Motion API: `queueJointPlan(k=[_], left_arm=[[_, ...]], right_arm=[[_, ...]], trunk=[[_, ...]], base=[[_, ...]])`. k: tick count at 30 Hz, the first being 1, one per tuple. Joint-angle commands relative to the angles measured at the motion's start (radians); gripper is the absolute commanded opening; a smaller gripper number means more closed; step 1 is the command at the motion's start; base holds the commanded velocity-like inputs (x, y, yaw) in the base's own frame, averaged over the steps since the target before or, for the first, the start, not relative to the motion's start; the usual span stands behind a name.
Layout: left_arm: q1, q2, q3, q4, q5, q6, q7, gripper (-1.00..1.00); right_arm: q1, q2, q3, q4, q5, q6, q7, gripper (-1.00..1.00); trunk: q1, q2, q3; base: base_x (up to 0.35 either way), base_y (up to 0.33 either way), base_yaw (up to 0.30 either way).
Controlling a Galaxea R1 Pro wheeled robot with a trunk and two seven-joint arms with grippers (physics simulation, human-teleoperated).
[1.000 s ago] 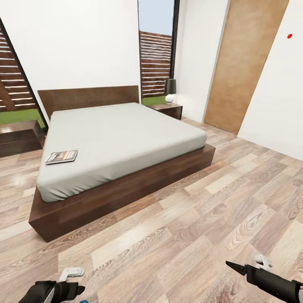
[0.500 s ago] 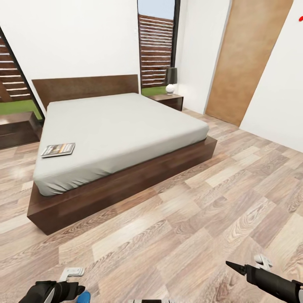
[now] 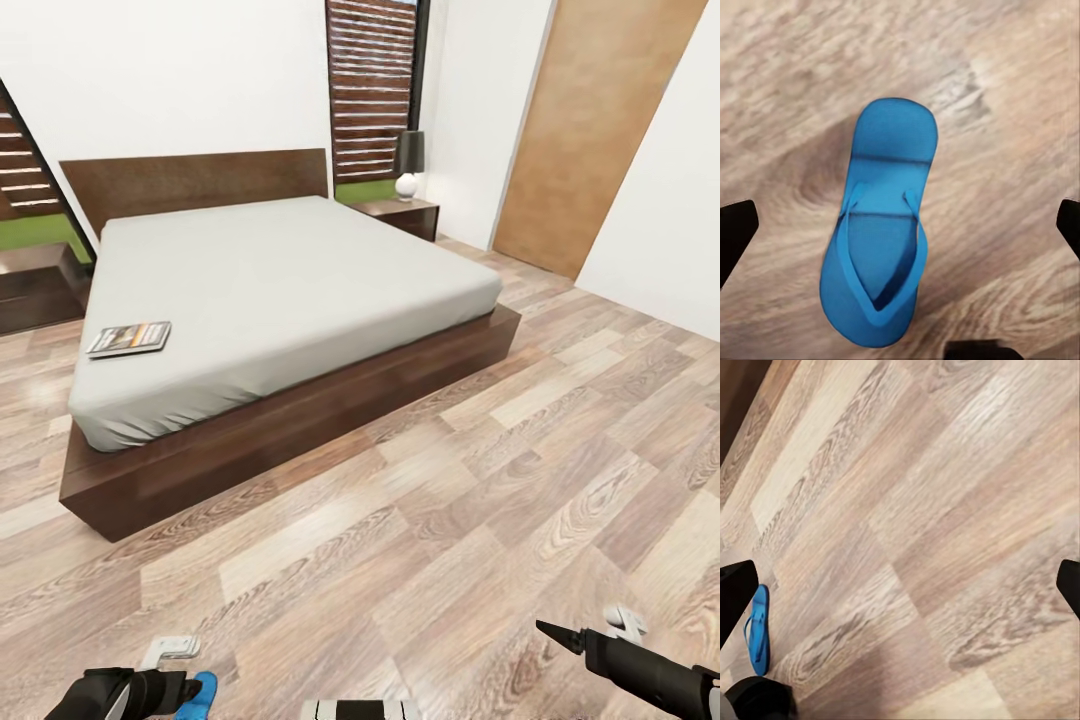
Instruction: In the bedroom, move the book from the bed onto either nightstand, and place the two sandals side by side next to the bed.
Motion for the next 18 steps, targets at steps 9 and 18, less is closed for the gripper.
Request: queueJointPlan(k=[9, 18], left_arm=[[0.0, -0.001, 0.005, -0.002, 0.0, 0.007, -0.005, 1.0], [0.0, -0.001, 0.005, -0.002, 0.0, 0.007, -0.005, 1.0]], right_arm=[[0.0, -0.001, -0.001, 0.0, -0.004, 0.006, 0.001, 1.0], [0.0, 0.0, -0.001, 0.0, -0.004, 0.006, 0.002, 1.0]], trunk=[[0.004, -0.002, -0.036], [0.008, -0.005, -0.071]], base=[[0.0, 0.0, 0.0], [0.0, 0.0, 0.0]])
